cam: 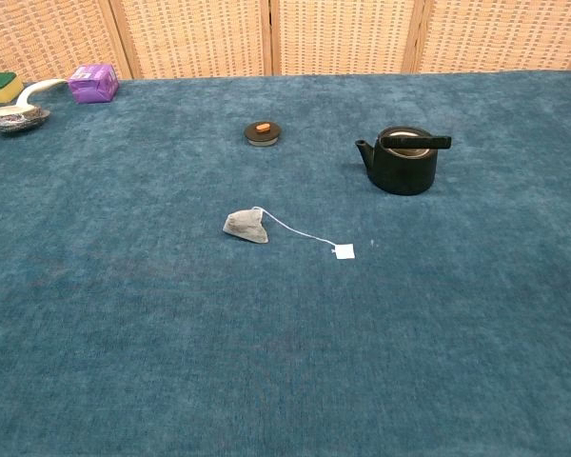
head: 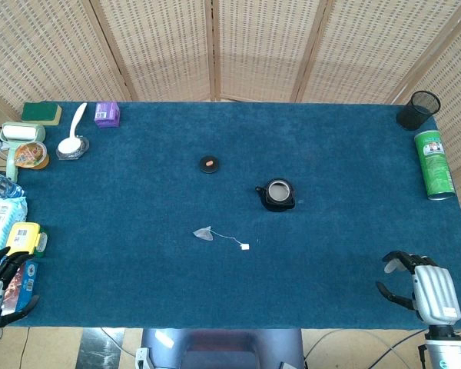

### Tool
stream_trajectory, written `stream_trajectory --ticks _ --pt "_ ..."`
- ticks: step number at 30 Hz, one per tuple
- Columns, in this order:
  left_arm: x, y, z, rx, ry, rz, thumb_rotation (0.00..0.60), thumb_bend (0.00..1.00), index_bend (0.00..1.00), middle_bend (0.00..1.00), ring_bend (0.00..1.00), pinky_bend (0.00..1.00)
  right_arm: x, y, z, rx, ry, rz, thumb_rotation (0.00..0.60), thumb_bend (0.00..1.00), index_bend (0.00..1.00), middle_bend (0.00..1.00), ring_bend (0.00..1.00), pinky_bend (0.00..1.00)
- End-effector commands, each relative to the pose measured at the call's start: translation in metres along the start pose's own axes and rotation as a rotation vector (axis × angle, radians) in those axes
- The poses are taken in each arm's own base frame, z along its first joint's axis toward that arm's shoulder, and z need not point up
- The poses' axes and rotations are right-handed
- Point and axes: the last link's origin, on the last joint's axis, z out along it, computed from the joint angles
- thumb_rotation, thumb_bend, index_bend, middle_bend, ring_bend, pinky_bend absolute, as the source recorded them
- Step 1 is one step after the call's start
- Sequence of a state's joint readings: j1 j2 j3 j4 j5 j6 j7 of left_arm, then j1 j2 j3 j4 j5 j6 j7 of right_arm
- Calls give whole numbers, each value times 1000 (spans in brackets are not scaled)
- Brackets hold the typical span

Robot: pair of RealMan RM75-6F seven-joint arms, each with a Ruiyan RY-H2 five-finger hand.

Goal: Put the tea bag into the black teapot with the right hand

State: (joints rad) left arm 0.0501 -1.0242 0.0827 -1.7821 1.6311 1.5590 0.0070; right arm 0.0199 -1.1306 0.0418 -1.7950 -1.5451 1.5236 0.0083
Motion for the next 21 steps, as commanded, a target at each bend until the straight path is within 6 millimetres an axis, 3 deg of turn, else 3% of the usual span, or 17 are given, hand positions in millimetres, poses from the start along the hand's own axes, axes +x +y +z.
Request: stream_trajectory --ticks 1,21 --pt "-1 -1 0 4 -2 2 600 294 208 188 78 127 -1 0 1 0 -4 -1 600 253 413 519 501 425" --pt "9 2 -3 -7 32 -8 600 294 208 189 78 127 4 0 0 33 12 46 600 253 396 519 502 453"
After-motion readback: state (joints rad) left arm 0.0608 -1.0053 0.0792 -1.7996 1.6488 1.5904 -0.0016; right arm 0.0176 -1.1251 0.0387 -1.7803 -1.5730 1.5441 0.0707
